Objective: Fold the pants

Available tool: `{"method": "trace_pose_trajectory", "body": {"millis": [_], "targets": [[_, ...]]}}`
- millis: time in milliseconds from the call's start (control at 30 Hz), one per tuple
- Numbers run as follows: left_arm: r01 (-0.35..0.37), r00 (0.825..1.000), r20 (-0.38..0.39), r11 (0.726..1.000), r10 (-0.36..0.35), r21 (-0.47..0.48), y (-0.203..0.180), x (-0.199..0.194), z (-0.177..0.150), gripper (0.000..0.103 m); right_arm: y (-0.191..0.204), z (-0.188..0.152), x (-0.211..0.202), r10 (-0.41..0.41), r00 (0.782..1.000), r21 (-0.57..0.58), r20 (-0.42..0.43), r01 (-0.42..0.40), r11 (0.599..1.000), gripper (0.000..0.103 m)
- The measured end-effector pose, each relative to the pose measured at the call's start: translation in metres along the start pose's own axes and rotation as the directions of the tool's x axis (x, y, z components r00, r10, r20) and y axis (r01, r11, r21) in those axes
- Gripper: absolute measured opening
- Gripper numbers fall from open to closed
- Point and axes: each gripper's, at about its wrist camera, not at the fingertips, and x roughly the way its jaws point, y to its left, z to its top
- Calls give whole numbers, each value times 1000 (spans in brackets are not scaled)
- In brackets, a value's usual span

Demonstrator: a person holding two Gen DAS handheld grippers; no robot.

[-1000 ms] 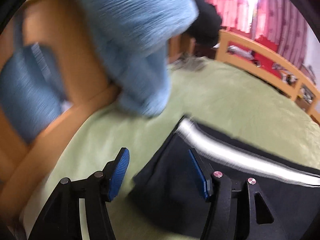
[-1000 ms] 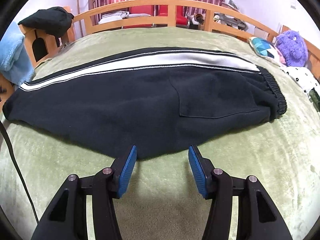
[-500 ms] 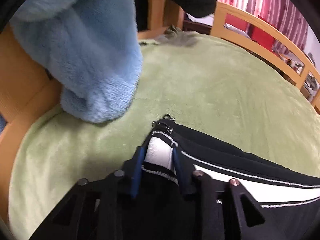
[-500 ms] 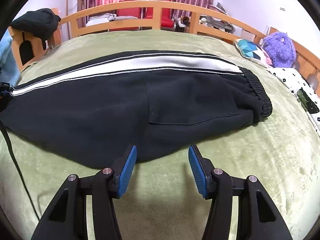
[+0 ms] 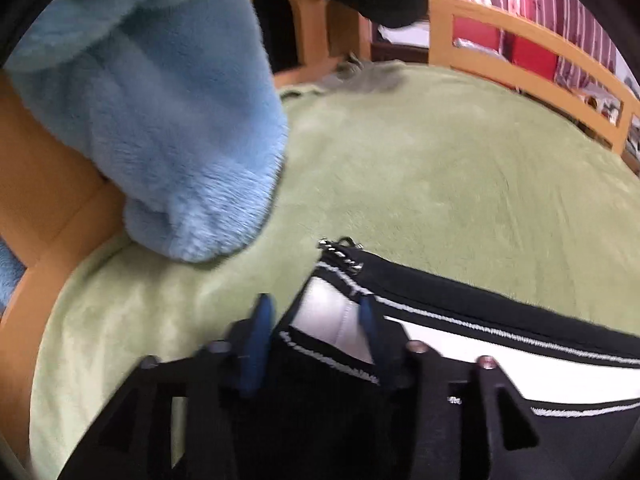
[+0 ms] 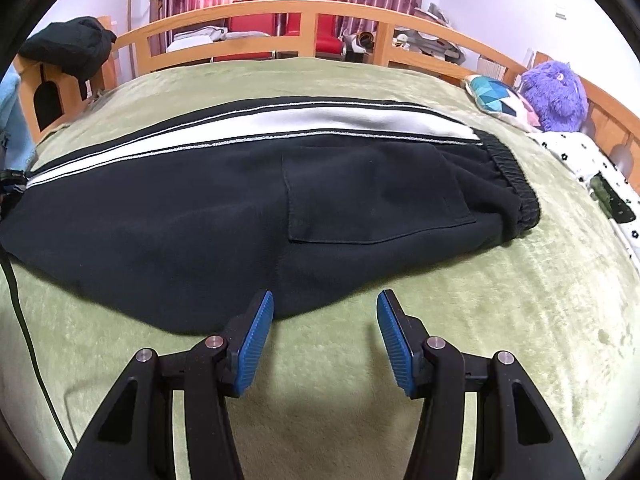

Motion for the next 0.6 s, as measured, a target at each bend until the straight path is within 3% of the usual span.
{"method": "trace_pose_trajectory", "body": {"millis": [133, 233, 300, 500, 600], "targets": [[27, 999, 43, 1000, -26, -9, 11, -33, 6, 71, -3, 2, -10, -4, 1000, 10, 10, 4, 1000, 53], [14, 998, 68, 1000, -14, 11, 22, -59, -3, 74, -1, 3, -21, 10, 1000, 17, 28, -10, 1000, 53], [6, 999, 42, 1000, -6, 3, 34, -74, -13, 74, 2, 2, -30, 26, 999, 21, 33, -27, 999, 53], [42, 999, 21, 995, -40, -87, 77, -119, -63, 74, 6, -8, -54, 67, 997, 10, 33, -67, 998, 53], [90, 994, -47, 987, -97, -137, 88, -121, -95, 74, 3, -14, -62, 69, 997, 1, 29, -69, 998, 54]]}}
